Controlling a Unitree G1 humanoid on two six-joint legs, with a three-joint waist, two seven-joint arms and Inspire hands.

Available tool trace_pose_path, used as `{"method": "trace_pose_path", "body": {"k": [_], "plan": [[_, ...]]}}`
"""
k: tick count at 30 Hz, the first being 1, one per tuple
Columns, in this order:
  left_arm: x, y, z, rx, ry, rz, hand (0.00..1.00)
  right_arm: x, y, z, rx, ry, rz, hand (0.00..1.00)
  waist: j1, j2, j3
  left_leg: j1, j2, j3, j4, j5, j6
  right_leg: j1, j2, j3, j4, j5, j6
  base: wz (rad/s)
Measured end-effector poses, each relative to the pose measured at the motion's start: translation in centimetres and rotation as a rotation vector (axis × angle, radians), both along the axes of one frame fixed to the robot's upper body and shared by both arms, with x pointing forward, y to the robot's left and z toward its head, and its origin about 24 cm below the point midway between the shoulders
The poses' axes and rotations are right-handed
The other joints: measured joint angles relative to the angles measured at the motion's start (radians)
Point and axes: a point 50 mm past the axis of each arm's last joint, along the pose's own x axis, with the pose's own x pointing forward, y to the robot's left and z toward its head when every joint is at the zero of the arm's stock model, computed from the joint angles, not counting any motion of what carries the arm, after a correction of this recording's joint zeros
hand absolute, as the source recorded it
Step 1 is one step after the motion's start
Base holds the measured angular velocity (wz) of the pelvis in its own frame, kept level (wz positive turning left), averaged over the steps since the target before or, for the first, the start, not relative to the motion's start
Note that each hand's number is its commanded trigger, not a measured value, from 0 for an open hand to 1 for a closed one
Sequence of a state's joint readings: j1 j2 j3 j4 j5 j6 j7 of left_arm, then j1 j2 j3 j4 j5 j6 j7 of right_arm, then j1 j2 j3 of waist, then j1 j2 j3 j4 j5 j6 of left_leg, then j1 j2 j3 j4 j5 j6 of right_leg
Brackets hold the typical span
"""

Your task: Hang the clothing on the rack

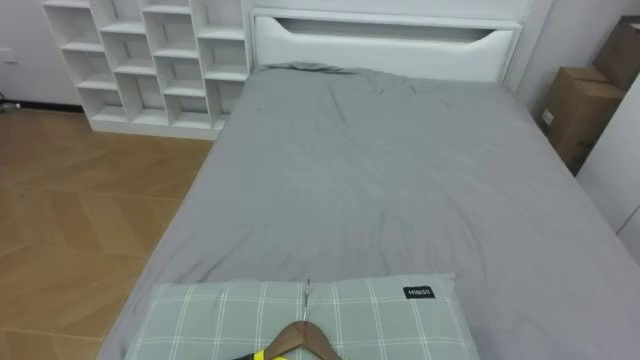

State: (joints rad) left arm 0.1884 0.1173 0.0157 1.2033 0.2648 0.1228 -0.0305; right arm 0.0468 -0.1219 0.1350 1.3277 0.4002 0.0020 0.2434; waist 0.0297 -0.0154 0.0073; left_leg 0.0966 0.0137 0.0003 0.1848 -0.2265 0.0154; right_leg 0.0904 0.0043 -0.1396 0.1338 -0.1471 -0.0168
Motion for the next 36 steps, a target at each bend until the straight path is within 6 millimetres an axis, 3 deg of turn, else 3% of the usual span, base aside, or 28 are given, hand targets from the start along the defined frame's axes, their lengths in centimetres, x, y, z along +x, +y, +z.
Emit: {"method": "trace_pose_path", "body": {"k": [10,26,36], "plan": [[0.4,0.5,0.1,0.024,-0.027,-0.006,0.0,0.4,0.0,0.0,-0.008,-0.006,0.038,0.0,-0.002,-0.003,-0.004,0.0,-0.001,0.005,0.004,0.0,0.0,-0.001,-0.001,0.002,0.0,0.0,0.0,0.0],[0.4,0.9,0.2,0.105,-0.048,-0.005,0.0,0.2,0.0,0.0,-0.004,-0.002,0.017,0.0,-0.002,-0.007,0.0018,0.002,-0.001,0.005,-0.005,-0.001,0.001,0.0,-0.001,0.001,0.0,-0.001,0.002,0.0],[1.0,1.2,0.3,0.144,-0.072,0.015,0.0,0.2,0.0,0.0,-0.006,0.0,0.013,0.0,-0.002,-0.001,-0.0015,0.003,-0.001,0.005,-0.002,-0.001,0.001,-0.001,-0.001,0.002,0.0,-0.001,0.002,0.0]]}}
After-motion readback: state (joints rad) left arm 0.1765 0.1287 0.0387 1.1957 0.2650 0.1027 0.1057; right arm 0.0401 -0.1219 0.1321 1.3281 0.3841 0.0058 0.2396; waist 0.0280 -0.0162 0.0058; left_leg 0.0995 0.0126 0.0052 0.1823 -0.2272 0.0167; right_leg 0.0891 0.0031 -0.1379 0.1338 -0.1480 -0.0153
